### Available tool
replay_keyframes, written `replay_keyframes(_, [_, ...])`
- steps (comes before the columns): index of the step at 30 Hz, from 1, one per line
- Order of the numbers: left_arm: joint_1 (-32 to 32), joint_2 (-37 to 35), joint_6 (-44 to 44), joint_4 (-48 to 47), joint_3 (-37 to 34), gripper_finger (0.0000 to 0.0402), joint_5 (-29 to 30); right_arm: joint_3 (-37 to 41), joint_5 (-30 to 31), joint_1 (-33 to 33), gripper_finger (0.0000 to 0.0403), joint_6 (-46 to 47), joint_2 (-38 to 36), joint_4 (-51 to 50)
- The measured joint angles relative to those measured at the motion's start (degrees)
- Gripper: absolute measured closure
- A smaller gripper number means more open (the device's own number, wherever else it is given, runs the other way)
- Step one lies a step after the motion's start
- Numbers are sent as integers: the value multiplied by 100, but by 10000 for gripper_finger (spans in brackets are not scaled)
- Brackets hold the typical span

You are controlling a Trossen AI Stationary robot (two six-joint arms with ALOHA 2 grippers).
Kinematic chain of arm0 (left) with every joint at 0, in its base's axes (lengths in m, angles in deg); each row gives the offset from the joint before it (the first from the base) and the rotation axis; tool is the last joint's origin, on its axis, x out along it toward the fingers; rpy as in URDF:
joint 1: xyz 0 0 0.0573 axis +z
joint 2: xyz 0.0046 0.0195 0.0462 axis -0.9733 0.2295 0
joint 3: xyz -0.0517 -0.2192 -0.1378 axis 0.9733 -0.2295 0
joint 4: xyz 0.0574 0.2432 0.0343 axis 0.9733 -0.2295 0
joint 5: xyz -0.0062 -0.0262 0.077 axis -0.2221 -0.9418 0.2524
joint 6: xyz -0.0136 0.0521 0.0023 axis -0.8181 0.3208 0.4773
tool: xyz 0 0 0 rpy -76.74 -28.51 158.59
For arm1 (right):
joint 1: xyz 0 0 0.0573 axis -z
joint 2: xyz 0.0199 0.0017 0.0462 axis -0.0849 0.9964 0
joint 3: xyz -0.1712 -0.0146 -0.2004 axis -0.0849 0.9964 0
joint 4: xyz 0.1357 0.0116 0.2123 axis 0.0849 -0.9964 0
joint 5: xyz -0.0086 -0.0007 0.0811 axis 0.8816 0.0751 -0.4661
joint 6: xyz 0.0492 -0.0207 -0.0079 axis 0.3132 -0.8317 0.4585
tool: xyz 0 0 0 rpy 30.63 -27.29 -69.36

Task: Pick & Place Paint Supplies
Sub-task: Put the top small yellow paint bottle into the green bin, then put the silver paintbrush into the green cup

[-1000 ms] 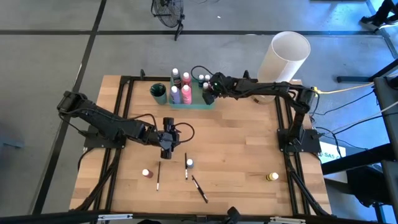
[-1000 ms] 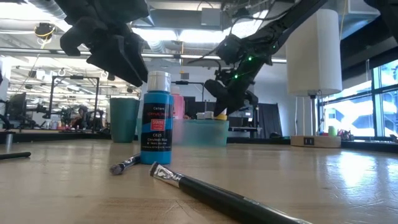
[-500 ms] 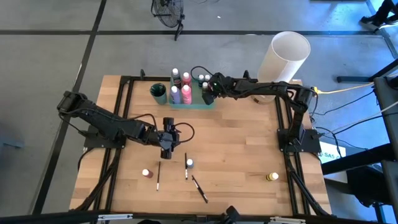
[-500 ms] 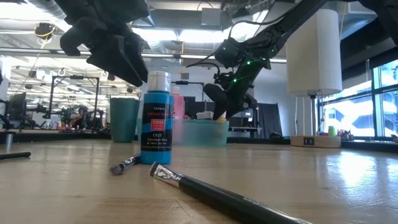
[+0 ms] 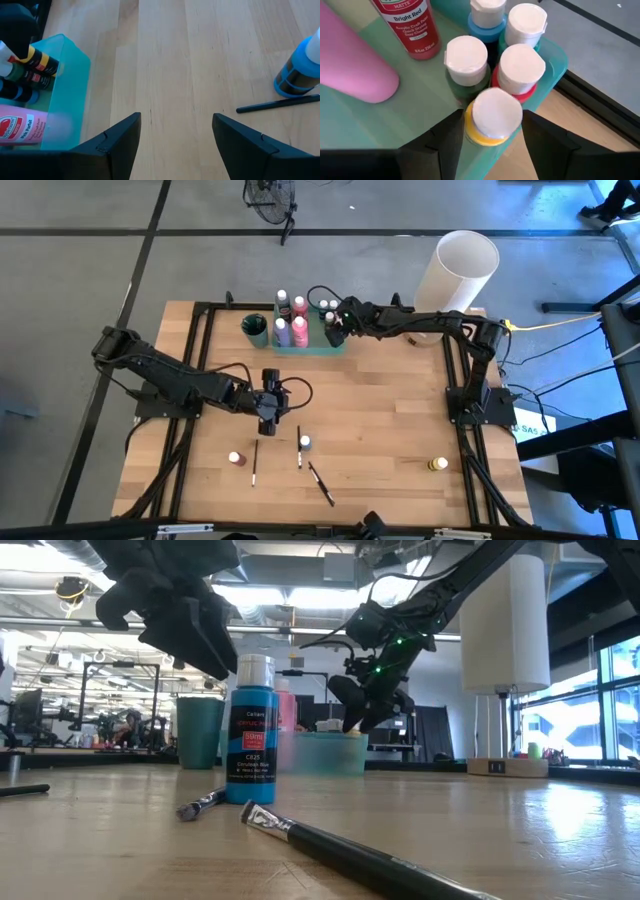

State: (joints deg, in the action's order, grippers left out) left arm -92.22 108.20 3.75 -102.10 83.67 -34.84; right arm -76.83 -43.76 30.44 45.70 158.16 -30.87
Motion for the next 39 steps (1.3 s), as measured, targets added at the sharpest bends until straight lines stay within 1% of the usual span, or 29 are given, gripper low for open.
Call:
replay_keyframes(10, [0,0,-4,-42,0,160,0,0,-4,-67,206,-513,0,16])
replay_keyframes(23, [0,0,-57,-42,0,160,-11,0,59,-104,206,-538,-25,79])
replay_keyframes(27, [0,0,-59,-44,0,160,-173,0,127,-112,206,-532,-219,-61])
replay_keyframes(33, [0,2,-59,-46,0,160,-186,0,125,-249,206,-496,-702,-482])
replay_keyframes(36, [-1,2,-74,-46,0,160,-190,0,-63,-376,206,-492,-987,-768])
replay_keyframes(39, [-15,2,-107,-46,0,160,-192,0,-692,-515,206,-357,-1318,-1176])
